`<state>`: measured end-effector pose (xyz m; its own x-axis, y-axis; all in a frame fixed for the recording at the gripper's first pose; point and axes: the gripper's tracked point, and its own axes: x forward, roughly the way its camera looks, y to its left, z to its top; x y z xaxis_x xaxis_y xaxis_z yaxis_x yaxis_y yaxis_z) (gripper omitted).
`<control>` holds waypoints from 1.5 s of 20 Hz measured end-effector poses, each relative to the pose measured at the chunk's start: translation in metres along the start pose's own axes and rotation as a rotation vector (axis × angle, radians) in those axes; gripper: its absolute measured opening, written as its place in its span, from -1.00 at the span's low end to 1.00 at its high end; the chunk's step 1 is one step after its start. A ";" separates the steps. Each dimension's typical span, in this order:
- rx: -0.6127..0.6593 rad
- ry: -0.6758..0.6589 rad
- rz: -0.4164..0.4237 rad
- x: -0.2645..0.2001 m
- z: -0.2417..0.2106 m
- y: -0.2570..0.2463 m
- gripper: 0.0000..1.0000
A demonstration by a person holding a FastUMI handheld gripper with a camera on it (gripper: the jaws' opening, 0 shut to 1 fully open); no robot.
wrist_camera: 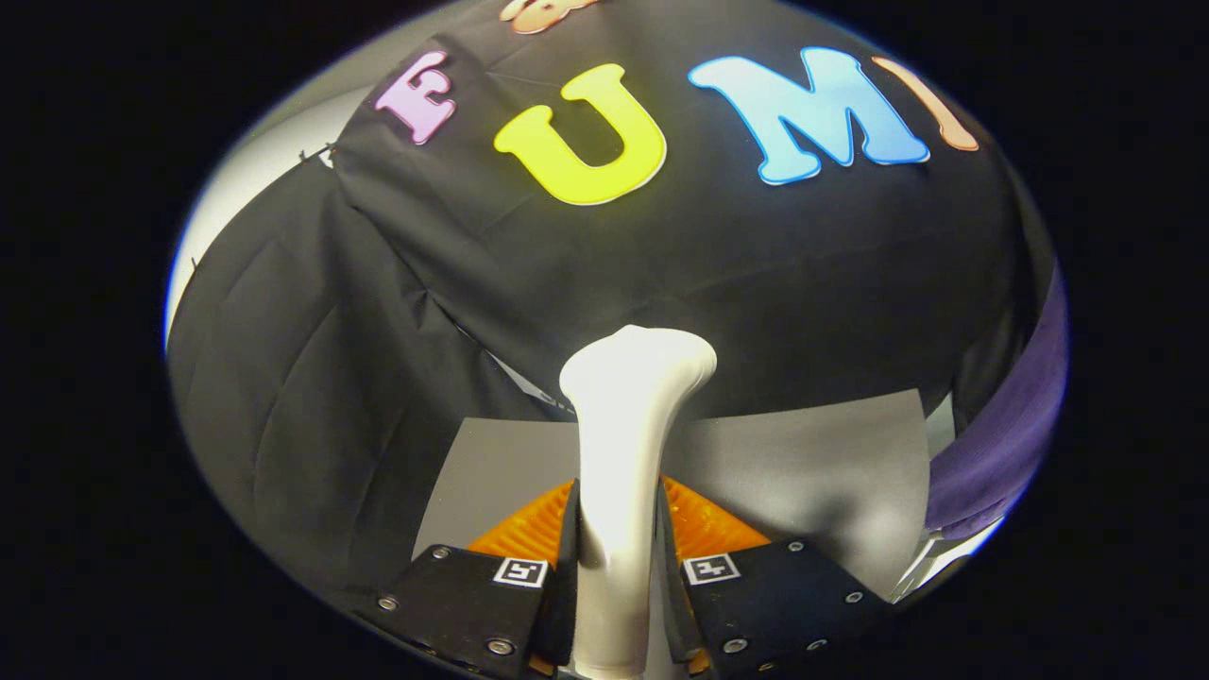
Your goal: Iron the clothes twice with a garment steamer, once on the left side and once on the right side.
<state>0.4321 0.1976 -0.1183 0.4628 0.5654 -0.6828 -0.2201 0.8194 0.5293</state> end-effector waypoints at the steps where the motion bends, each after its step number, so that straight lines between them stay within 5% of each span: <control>1: -0.008 -0.016 0.002 -0.011 -0.002 0.003 -0.24; 11: -0.067 -0.149 -0.008 -0.120 -0.057 0.008 -0.25; 30: -0.068 -0.177 -0.101 -0.229 -0.228 -0.026 -0.29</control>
<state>0.1364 0.0687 -0.0902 0.6275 0.4597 -0.6284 -0.2194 0.8788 0.4237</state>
